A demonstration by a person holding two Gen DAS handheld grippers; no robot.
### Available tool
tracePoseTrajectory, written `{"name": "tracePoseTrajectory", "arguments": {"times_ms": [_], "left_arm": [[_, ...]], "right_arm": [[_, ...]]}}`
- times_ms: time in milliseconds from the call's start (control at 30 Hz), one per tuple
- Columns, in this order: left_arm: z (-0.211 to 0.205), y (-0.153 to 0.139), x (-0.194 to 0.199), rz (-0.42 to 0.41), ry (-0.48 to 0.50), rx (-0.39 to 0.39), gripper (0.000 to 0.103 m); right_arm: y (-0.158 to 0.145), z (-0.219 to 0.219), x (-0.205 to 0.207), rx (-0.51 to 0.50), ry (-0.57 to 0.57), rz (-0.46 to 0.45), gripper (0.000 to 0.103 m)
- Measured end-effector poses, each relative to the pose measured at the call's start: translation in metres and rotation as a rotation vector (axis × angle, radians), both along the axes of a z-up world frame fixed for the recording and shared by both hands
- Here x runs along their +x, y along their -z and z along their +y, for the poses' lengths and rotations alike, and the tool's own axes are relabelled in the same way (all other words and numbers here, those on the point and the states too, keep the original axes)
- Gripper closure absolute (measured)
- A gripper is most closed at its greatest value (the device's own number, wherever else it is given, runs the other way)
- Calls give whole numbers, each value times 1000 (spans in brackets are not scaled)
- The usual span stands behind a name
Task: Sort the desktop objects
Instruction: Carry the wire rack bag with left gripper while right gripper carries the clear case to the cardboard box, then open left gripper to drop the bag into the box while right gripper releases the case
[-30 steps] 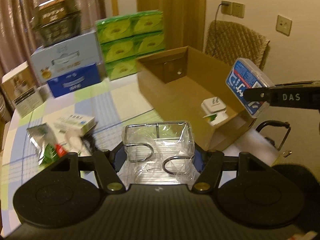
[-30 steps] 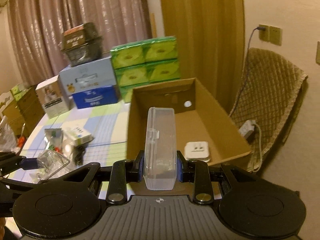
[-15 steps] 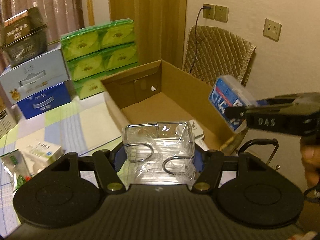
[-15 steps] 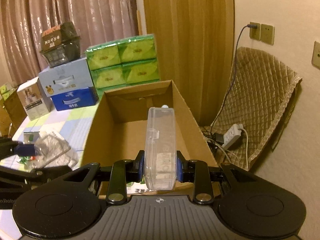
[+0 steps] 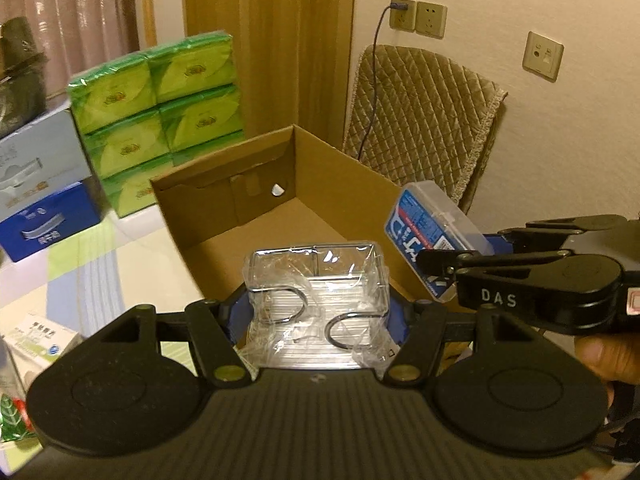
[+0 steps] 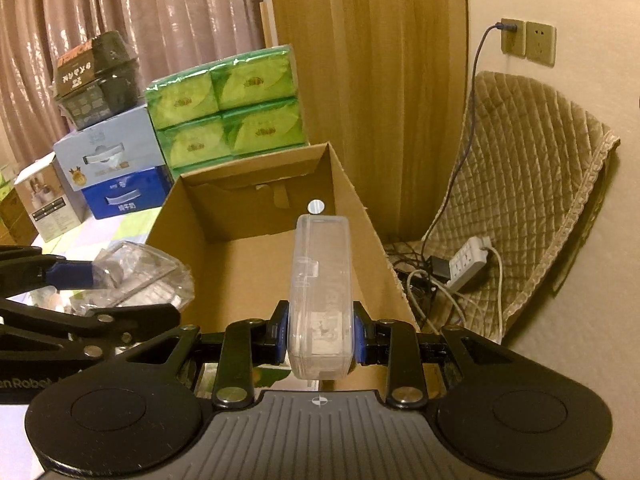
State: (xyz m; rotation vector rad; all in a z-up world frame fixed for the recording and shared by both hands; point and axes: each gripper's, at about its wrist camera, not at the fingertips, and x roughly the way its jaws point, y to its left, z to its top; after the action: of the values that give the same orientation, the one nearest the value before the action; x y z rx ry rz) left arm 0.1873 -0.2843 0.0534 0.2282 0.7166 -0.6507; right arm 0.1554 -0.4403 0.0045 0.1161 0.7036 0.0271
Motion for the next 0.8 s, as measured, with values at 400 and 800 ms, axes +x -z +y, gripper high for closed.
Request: {"name": "tracePoseTrajectory", "arguments": {"times_ms": [400,800], "left_arm": [[-9,24,11,43,-2,30,32],[29,0,1,-10,-75,-11,30]], "right_arm": [[8,-6,2,1,12,15,75],[4,3,1,7,-4,9,75]]}}
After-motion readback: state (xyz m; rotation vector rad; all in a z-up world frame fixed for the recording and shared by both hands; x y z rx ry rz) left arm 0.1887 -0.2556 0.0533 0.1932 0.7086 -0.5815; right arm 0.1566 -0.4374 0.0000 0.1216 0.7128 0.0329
